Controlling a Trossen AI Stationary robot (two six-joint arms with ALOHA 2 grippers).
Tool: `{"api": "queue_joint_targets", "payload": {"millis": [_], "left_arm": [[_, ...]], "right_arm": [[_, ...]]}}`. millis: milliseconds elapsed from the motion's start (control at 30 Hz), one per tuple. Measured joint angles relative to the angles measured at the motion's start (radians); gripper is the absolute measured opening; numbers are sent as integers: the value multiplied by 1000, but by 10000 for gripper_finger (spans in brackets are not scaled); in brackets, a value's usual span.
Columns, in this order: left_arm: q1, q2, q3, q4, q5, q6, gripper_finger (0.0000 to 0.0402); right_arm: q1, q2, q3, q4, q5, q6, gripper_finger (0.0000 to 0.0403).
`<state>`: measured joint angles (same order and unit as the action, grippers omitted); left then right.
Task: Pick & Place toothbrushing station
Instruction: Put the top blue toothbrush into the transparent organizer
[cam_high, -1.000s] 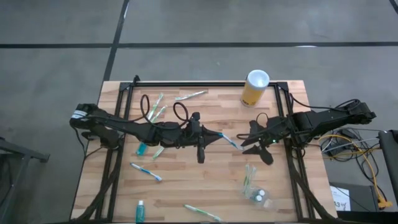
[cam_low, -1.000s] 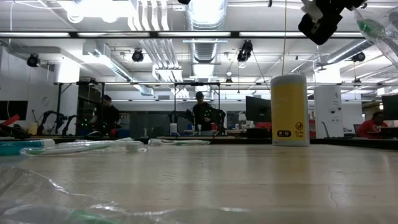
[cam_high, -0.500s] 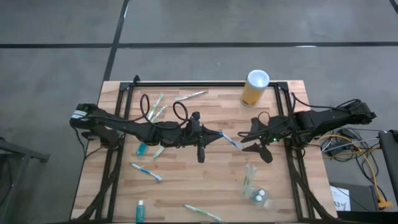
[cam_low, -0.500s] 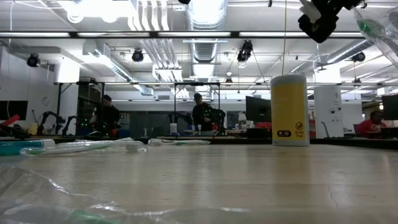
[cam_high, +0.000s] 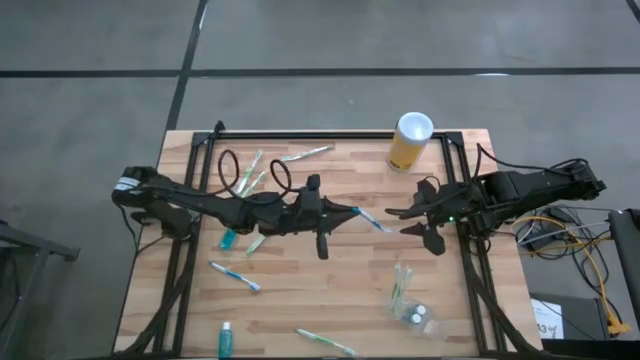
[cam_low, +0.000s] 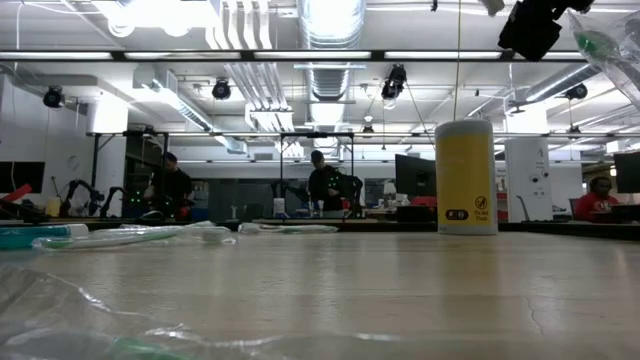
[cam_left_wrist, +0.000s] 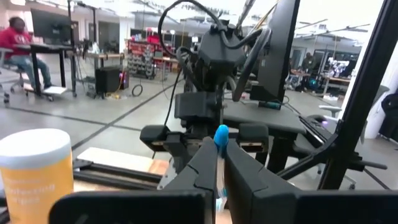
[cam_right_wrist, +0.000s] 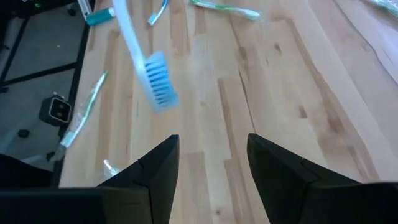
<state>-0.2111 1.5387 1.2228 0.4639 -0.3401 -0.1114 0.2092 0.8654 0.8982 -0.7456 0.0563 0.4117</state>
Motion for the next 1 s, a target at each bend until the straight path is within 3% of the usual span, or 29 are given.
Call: {"api": "queue_joint_targets", "payload": {"millis": [400,533,700,1000], "left_arm": [[0,0,0,24,2,23,2],[6,0,0,22,3,33,4],[20,13,0,22,2,-5,4],[19,18,0,-56,3,-23,19]], "right_arm": [[0,18,-9,46,0,44,185],[-1,48,-19,235,49,-41,185],[0,102,-19,420,-10,-142,185],[0,195,-22,306,-13,-62,185]]}}
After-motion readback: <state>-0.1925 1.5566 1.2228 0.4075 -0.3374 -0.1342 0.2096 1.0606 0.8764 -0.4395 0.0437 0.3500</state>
